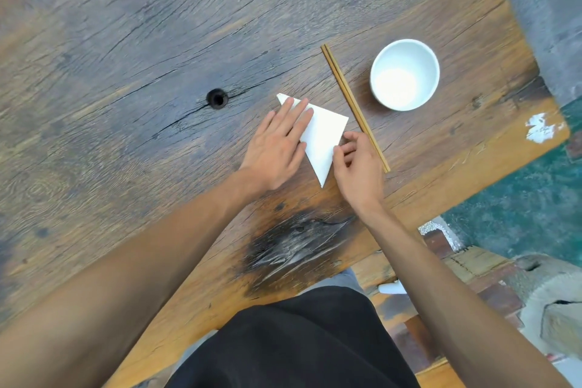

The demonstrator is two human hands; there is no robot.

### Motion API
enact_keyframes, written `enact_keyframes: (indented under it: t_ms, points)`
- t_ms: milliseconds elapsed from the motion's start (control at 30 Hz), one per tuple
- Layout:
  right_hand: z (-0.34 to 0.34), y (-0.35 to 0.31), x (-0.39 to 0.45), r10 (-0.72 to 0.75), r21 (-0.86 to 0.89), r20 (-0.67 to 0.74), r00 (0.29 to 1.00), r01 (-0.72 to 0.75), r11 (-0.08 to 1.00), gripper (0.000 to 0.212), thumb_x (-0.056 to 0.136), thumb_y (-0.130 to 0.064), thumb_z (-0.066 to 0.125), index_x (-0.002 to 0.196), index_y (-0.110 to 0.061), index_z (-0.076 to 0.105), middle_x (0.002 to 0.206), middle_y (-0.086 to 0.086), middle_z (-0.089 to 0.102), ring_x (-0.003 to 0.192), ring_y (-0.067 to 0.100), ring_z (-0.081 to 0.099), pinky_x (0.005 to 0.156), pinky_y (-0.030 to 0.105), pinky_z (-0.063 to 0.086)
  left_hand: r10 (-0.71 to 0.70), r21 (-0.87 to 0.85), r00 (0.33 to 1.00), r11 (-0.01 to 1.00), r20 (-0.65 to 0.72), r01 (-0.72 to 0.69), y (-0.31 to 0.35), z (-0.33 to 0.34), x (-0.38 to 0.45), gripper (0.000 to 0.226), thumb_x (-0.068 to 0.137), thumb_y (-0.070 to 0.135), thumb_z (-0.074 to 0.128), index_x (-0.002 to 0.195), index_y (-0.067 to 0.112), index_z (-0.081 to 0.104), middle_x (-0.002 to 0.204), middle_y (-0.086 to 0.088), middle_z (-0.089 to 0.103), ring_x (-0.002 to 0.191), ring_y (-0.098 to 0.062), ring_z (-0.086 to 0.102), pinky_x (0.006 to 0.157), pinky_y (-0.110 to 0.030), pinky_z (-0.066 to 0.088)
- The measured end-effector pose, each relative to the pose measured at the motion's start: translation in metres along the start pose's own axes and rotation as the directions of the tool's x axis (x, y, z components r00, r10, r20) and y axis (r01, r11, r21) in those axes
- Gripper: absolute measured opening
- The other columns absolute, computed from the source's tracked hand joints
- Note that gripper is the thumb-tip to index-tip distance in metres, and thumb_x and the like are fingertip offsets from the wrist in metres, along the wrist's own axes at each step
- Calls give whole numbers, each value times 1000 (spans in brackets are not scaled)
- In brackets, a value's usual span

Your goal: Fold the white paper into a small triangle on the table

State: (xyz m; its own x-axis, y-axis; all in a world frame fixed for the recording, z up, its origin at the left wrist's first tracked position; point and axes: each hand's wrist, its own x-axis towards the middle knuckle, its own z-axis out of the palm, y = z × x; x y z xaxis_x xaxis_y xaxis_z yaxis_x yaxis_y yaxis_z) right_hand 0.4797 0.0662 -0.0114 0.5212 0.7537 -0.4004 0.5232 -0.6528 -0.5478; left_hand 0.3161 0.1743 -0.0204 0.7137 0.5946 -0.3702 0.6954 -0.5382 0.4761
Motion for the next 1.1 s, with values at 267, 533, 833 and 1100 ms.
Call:
enact_keyframes:
  t_ms: [267, 533, 833, 1100]
  points:
    - [21, 0, -8, -266, -334, 139, 954, 298, 894, 70, 107, -44, 44, 165, -11, 18, 174, 9, 12, 162, 24, 10, 128, 45, 19, -84, 169, 993, 983, 78, 70, -17, 9, 6, 74, 108, 54, 24, 164, 17, -7, 173, -1, -12, 160, -20, -12, 131, -49, 2]
    - [33, 25, -5, -227, -442, 181, 957, 285, 850, 76, 110, -52, 33, 166, -13, 1, 175, 7, -4, 161, 20, -6, 129, 44, 2, -119, 143, 991, 984, 53, 111, -21, 15, 5, 82, 106, 61, 24, 163, 14, -9, 173, -4, -12, 160, -21, -11, 131, -47, 2]
    - [38, 30, -3, -232, -473, 190, 954, 297, 830, 77, 109, -54, 29, 166, -13, -1, 175, 7, -5, 161, 21, -8, 130, 45, 3, -189, 197, 980, 965, 57, 174, -35, -5, 6, 94, 100, 67, 30, 162, 10, -13, 172, -6, -16, 160, -23, -14, 130, -47, -2]
    - [35, 27, -2, -240, -471, 223, 945, 320, 822, 84, 105, -63, 25, 165, -17, -11, 173, 5, -17, 160, 22, -15, 131, 48, 2, -295, 214, 955, 933, -13, 291, -65, -48, -43, 93, 101, 61, 36, 163, 11, -12, 172, -6, -18, 159, -23, -16, 130, -46, -4]
